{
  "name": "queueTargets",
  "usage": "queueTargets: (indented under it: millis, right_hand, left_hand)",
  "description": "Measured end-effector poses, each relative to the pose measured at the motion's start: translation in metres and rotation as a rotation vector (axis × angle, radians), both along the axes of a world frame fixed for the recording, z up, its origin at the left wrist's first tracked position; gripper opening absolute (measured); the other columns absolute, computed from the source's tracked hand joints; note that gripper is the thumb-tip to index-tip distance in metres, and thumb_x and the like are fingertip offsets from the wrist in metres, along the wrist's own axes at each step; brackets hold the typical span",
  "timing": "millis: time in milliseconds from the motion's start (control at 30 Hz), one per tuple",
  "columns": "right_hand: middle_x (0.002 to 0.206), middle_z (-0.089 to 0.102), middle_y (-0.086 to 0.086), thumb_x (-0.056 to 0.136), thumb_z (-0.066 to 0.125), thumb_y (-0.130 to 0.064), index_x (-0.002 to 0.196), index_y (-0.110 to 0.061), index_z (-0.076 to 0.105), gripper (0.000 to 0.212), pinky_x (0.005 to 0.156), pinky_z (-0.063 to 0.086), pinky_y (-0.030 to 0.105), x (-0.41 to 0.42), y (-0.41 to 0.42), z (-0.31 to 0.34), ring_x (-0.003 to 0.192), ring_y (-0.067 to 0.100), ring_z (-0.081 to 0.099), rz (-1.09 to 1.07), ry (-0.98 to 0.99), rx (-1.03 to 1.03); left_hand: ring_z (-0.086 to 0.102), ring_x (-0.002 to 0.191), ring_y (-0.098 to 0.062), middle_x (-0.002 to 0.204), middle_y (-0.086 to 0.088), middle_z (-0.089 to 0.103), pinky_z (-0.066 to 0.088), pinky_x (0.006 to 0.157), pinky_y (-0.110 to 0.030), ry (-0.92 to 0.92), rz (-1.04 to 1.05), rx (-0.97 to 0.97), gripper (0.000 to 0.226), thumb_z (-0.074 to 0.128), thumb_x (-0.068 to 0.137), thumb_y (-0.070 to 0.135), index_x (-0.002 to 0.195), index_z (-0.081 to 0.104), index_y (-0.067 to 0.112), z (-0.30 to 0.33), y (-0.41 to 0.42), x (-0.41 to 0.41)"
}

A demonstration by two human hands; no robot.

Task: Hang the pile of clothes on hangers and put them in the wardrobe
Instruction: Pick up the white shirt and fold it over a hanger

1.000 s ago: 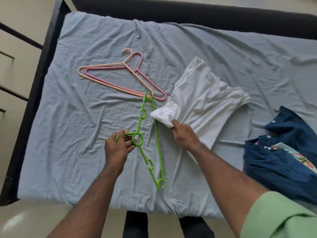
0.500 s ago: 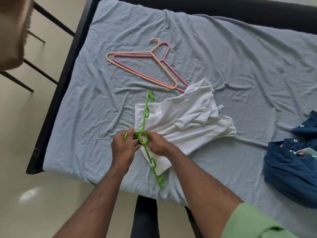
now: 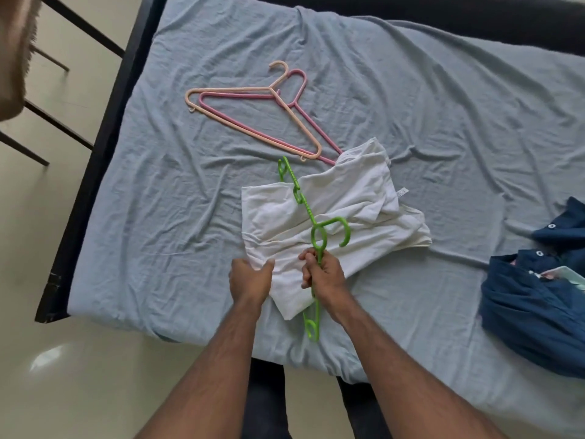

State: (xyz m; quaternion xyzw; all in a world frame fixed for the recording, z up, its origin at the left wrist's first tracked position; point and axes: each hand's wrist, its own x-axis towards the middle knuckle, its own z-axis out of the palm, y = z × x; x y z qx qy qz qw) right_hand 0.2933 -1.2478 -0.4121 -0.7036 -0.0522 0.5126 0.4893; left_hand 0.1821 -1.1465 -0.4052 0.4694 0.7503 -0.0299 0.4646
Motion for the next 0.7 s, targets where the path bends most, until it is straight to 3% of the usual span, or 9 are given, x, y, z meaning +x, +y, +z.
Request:
queueTargets:
  millis: [67, 133, 200, 267, 300, 367, 467, 567, 700]
  right_hand:
    - [0.052, 0.051, -0.012, 0.1, 0.051, -0.032, 0.087, -0.026, 0.065, 0.019, 0.058, 0.039, 0.034, 0.007, 0.002, -0.007, 0.05, 0.007, 0.044, -0.053, -0.109, -0.042]
    - [0.055, 0.054, -0.013, 0.095, 0.05, -0.04, 0.086, -0.032, 0.065, 0.019, 0.061, 0.04, 0.033, 0.017, 0.001, -0.008, 0.052, 0.006, 0.046, -0.039, -0.192, -0.072]
    - [0.061, 0.057, -0.01, 0.102, 0.052, -0.032, 0.088, -0.032, 0.065, 0.018, 0.063, 0.042, 0.03, 0.026, -0.002, -0.005, 0.054, 0.004, 0.049, -0.018, -0.272, -0.078]
    - [0.069, 0.06, -0.007, 0.105, 0.052, -0.023, 0.094, -0.026, 0.065, 0.018, 0.066, 0.044, 0.028, 0.035, -0.004, -0.001, 0.061, 0.005, 0.054, -0.003, -0.329, -0.077]
    - [0.071, 0.061, -0.005, 0.105, 0.051, -0.022, 0.096, -0.023, 0.066, 0.018, 0.066, 0.045, 0.028, 0.038, -0.004, 0.001, 0.063, 0.006, 0.055, -0.003, -0.327, -0.073]
    - [0.068, 0.057, -0.008, 0.106, 0.05, -0.024, 0.096, -0.022, 0.066, 0.019, 0.064, 0.043, 0.028, 0.039, -0.002, 0.0, 0.059, 0.004, 0.05, -0.003, -0.29, -0.058]
    - [0.057, 0.05, -0.013, 0.102, 0.048, -0.034, 0.09, -0.03, 0.065, 0.021, 0.06, 0.038, 0.033, 0.03, 0.005, -0.001, 0.052, 0.004, 0.043, -0.006, -0.221, -0.018]
    - [0.054, 0.049, -0.015, 0.095, 0.047, -0.043, 0.085, -0.039, 0.065, 0.021, 0.06, 0.04, 0.035, 0.023, 0.008, 0.004, 0.052, 0.008, 0.043, -0.007, -0.198, -0.008]
    - [0.053, 0.047, -0.014, 0.102, 0.05, -0.042, 0.087, -0.03, 0.065, 0.023, 0.059, 0.038, 0.037, 0.026, 0.006, 0.009, 0.051, 0.008, 0.04, -0.071, -0.173, 0.023]
  left_hand:
    - [0.056, 0.119, -0.034, 0.133, -0.015, 0.055, 0.051, 0.096, -0.041, 0.045, -0.025, -0.18, 0.079, 0.085, 0.076, 0.043, 0.132, 0.043, 0.007, -0.015, -0.009, -0.011]
    - [0.056, 0.118, -0.035, 0.131, -0.014, 0.053, 0.051, 0.095, -0.042, 0.049, -0.064, -0.216, 0.082, 0.087, 0.075, 0.035, 0.135, 0.038, 0.007, -0.028, -0.02, -0.015]
    - [0.059, 0.112, -0.034, 0.118, -0.01, 0.057, 0.052, 0.088, -0.041, 0.025, -0.035, -0.222, 0.072, 0.088, 0.074, 0.03, 0.127, 0.047, 0.004, -0.038, -0.03, -0.015]
    - [0.064, 0.09, -0.031, 0.091, -0.009, 0.065, 0.051, 0.066, -0.038, -0.045, -0.01, -0.264, 0.042, 0.087, 0.074, 0.029, 0.099, 0.065, 0.003, -0.042, -0.04, -0.012]
    - [0.06, 0.077, -0.027, 0.079, -0.007, 0.063, 0.044, 0.054, -0.032, -0.079, -0.01, -0.284, 0.032, 0.086, 0.076, 0.029, 0.086, 0.067, 0.005, -0.042, -0.044, -0.009]
    - [0.05, 0.063, -0.021, 0.074, -0.003, 0.058, 0.033, 0.048, -0.025, -0.112, 0.019, -0.287, 0.029, 0.083, 0.079, 0.034, 0.08, 0.066, 0.011, -0.038, -0.048, -0.001]
    - [0.063, 0.071, -0.016, 0.082, 0.001, 0.068, 0.051, 0.062, -0.027, -0.174, 0.252, -0.251, 0.067, 0.082, 0.057, 0.071, 0.09, 0.07, 0.014, -0.038, -0.044, 0.01]
    - [0.074, 0.084, -0.027, 0.093, -0.006, 0.076, 0.063, 0.078, -0.047, -0.183, 0.419, -0.178, 0.098, 0.075, 0.034, 0.091, 0.097, 0.073, 0.016, -0.057, -0.031, 0.011]
    - [0.073, 0.087, -0.027, 0.095, -0.01, 0.076, 0.061, 0.08, -0.044, -0.283, 0.356, -0.093, 0.05, 0.073, 0.078, 0.06, 0.092, 0.073, 0.011, -0.038, -0.006, 0.033]
